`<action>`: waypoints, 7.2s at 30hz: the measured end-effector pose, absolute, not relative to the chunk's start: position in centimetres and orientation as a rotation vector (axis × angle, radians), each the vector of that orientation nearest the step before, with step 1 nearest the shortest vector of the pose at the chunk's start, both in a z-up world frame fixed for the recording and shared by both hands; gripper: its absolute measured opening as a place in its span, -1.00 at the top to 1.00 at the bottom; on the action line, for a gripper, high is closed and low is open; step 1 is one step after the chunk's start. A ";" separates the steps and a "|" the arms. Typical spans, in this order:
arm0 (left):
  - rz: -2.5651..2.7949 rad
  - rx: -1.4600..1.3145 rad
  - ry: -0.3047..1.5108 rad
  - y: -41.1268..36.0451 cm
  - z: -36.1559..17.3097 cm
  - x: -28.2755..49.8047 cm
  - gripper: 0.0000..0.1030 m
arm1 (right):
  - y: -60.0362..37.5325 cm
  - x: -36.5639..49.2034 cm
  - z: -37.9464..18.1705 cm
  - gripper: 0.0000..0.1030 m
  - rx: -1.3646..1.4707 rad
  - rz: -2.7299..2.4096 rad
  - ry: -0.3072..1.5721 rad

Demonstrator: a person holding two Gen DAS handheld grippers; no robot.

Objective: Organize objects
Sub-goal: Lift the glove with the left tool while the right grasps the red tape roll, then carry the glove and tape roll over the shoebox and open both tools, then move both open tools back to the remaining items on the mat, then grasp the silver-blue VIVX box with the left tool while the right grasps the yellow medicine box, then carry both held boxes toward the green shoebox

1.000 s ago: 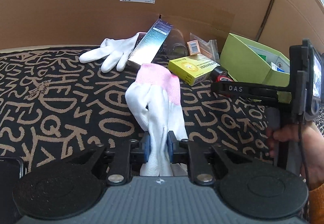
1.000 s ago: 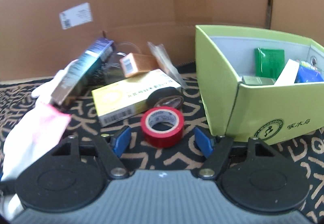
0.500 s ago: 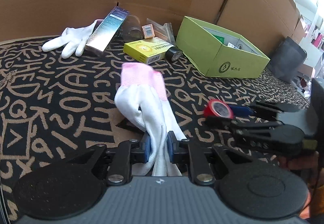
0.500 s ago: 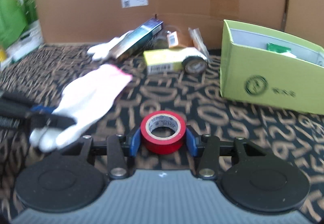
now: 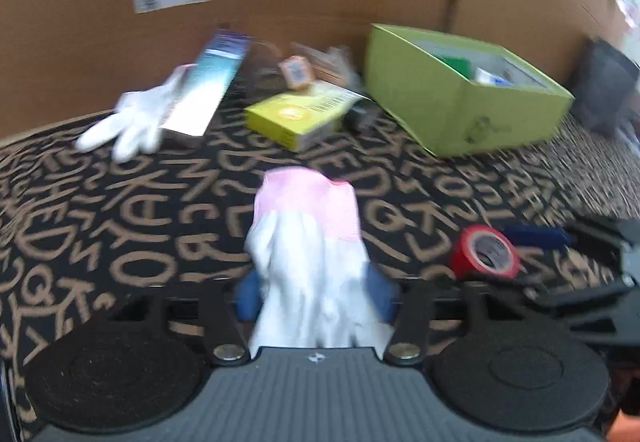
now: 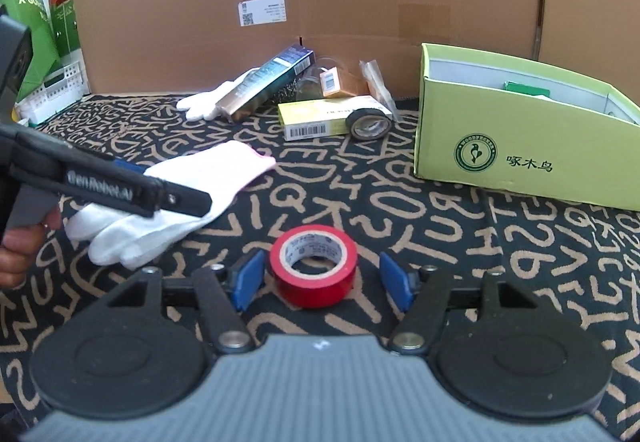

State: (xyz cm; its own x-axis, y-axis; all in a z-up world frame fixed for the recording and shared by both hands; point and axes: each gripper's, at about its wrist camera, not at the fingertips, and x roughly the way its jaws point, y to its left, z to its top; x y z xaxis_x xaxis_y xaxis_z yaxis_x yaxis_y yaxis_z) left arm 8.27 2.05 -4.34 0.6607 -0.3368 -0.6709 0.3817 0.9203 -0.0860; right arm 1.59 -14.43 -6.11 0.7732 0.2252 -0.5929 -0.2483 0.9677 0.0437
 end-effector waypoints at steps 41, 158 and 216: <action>-0.581 0.098 0.479 -12.9 6.2 15.8 0.80 | -28.1 6.6 2.9 0.11 -0.007 -0.085 0.324; -0.433 0.108 0.790 4.5 -2.9 9.0 0.16 | -14.9 -1.6 -4.2 -0.50 -0.053 0.184 0.694; -0.547 0.243 0.730 -2.6 -5.0 7.4 -0.48 | -18.6 -2.4 -3.8 -0.74 -0.012 0.096 0.676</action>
